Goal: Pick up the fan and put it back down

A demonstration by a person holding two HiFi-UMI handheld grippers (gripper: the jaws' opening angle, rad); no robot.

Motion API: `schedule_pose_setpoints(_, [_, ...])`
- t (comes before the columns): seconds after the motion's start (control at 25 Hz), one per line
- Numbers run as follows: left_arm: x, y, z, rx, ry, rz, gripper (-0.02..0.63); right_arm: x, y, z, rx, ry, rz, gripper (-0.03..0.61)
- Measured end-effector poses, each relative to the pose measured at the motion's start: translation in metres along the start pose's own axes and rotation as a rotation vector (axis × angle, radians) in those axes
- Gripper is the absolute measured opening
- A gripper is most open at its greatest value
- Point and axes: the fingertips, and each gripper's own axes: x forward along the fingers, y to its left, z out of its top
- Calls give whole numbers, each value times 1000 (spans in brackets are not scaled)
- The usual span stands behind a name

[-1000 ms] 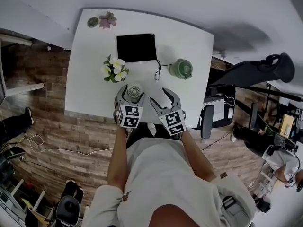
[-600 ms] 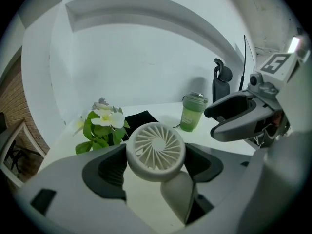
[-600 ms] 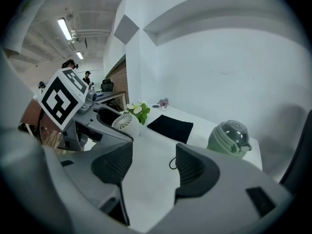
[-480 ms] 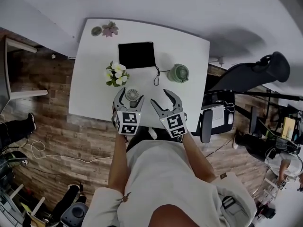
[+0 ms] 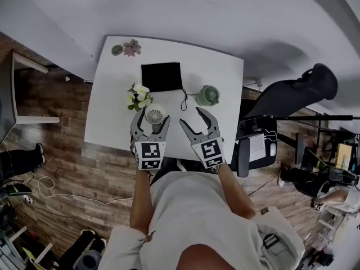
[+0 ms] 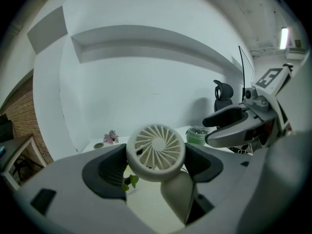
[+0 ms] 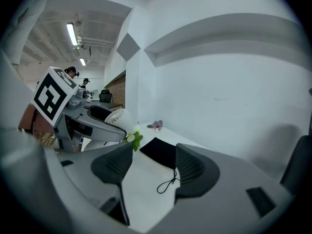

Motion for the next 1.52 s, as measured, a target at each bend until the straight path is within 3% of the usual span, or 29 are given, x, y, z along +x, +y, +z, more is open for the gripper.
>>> schedule_pose_setpoints(0.28, [-22,7,47,36,-97,37,362,-17,-9,45,-24,-98,-17,281])
schedule_pose_setpoints(1.2, [-83,11,152,106,-329,102,362,-69,-24,151,-66,-351,-42,293])
schedule_pose_setpoints(1.52, [-90,15,164,41,-390,120,362,-73,-26,161,-56,-377,-55,293])
